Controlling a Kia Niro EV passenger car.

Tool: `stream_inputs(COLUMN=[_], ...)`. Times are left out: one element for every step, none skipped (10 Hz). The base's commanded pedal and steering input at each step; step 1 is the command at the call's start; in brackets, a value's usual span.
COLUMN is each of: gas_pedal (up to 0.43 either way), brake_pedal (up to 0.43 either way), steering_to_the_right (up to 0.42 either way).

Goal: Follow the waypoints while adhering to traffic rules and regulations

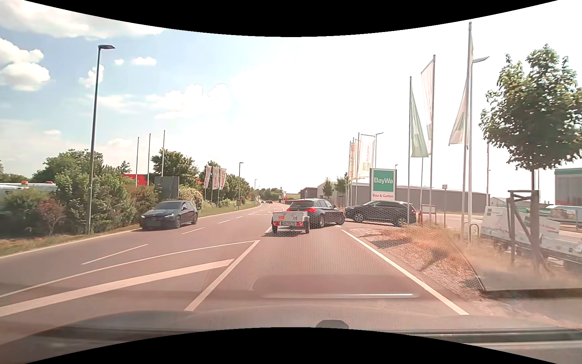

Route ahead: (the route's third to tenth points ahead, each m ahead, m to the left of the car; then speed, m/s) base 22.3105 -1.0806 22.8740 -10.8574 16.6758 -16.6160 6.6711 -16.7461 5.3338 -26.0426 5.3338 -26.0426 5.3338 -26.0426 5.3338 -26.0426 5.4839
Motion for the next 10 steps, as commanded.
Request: stream_inputs(gas_pedal=[0.000,0.000,0.000,0.000,0.000,0.000,0.000,0.000,0.000,0.000], brake_pedal=[0.165,0.165,0.171,0.171,0.177,0.195,0.201,0.213,0.213,0.213], steering_to_the_right=[-0.021,-0.025,-0.025,-0.025,-0.025,-0.025,-0.026,-0.025,-0.025,-0.025])
